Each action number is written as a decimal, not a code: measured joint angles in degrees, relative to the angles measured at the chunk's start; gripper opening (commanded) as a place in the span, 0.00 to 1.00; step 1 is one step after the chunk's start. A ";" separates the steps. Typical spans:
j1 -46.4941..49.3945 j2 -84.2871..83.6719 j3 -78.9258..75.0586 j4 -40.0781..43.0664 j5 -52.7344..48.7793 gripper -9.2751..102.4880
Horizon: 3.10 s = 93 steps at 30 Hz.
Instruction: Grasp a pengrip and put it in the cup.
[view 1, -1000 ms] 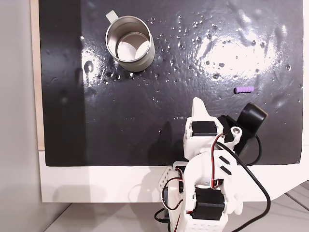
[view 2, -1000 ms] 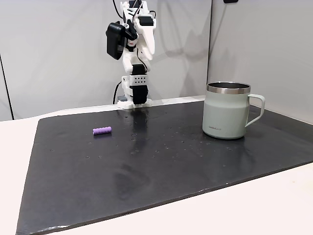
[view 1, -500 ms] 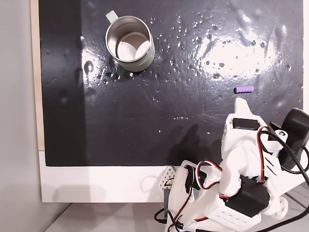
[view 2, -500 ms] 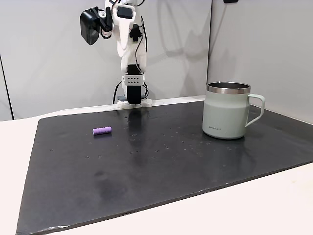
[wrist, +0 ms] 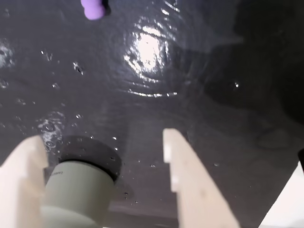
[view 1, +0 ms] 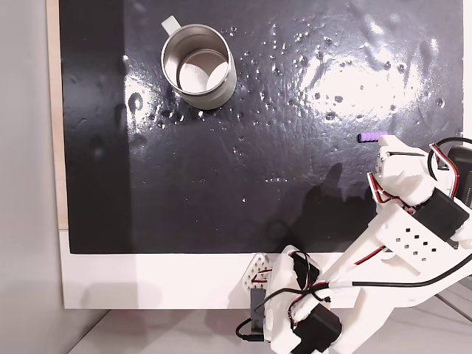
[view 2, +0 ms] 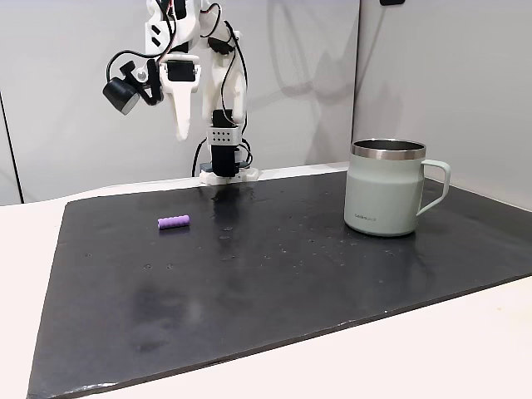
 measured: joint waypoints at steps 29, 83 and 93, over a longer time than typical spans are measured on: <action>2.46 -39.46 -31.99 5.01 0.18 0.29; -1.58 -57.30 -48.34 5.80 1.23 0.09; -0.70 -39.38 -42.28 6.68 1.67 0.09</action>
